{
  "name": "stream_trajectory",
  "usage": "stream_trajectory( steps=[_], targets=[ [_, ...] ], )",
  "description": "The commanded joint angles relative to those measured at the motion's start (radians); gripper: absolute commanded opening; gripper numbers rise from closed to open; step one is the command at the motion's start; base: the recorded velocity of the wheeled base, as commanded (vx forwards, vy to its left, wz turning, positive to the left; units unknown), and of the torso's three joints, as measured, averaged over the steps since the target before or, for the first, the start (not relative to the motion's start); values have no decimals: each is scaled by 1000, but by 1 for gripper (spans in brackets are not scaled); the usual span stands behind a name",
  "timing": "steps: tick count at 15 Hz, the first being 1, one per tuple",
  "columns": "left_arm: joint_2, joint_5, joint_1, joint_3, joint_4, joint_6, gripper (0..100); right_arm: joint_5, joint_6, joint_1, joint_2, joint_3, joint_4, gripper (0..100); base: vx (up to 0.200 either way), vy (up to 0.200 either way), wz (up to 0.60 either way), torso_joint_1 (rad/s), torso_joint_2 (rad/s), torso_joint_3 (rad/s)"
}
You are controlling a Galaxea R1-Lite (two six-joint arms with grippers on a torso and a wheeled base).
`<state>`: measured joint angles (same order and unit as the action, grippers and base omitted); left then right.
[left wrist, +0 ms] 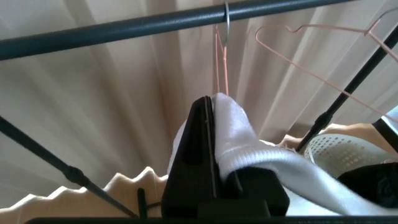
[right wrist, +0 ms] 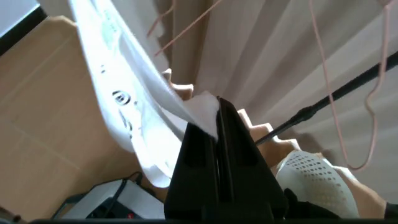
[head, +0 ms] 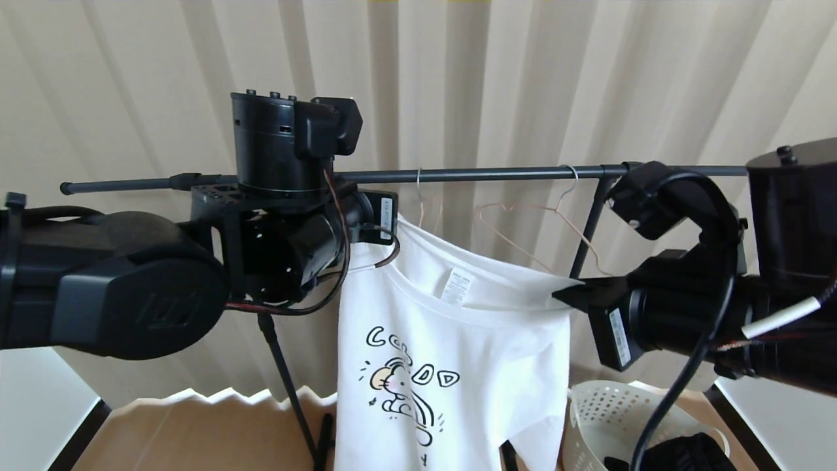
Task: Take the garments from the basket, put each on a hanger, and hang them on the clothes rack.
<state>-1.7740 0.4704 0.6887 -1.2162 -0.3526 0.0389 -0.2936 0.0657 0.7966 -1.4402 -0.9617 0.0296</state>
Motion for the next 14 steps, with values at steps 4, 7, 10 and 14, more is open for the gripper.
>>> stream_trajectory(
  steps=[4,7,10,14],
  targets=[
    [-125,-1,9,-129,-3,1,0,7,-15,222,-35,97,-63,0,0,0,0,0,0,0],
    [-137,-4,22,-157,-6,-1,0,4,5,314,-147,144,-292,0,0,0,0,0,0,0],
    [-156,-4,32,-169,-22,-1,0,-30,94,345,-227,143,-454,0,0,0,0,0,0,0],
    [-156,-3,32,-174,-26,-1,0,-81,123,345,-266,136,-563,0,0,0,0,0,0,0]
  ],
)
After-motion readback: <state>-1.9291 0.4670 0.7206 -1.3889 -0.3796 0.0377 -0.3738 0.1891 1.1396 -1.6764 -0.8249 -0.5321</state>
